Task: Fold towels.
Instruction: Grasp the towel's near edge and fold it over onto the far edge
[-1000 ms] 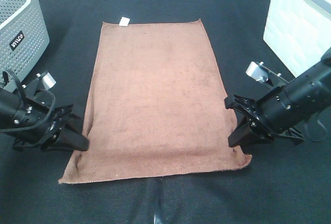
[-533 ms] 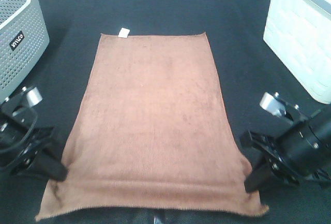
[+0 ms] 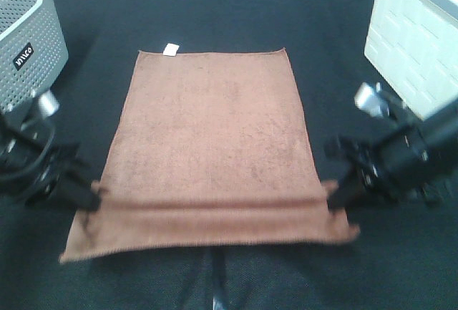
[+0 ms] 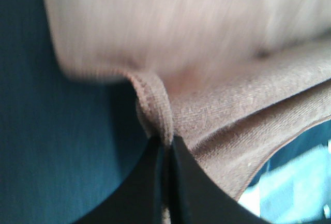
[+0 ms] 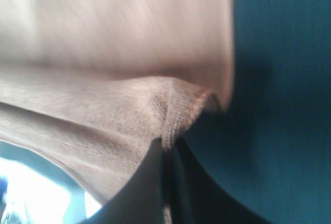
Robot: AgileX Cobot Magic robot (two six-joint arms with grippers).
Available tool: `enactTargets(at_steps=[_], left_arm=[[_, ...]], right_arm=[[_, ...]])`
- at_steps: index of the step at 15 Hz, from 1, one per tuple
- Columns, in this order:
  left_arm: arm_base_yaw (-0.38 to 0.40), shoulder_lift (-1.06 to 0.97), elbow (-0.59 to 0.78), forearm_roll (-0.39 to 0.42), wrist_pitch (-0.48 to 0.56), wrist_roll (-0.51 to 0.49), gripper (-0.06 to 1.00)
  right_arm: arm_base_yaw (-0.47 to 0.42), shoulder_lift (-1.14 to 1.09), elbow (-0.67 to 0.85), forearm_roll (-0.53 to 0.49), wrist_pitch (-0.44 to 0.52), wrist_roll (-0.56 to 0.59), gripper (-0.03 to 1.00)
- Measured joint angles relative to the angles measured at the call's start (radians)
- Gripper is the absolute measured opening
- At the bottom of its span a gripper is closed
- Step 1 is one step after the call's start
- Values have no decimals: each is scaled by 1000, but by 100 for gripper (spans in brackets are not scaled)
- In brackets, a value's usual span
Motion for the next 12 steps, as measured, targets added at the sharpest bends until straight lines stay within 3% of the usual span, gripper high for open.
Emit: enactTargets(at_steps=[4,10,12], left_arm=[[0,117,-242,24,26,-26,0],[4,380,-773,150,44,-184,0],[26,472,-929,156,47,-230,0]], right_arm=[[0,57,-275,-31,47,24,0],[0,378,-833,-187,136,183,0],[0,490,-1000,-230,164,218,0]])
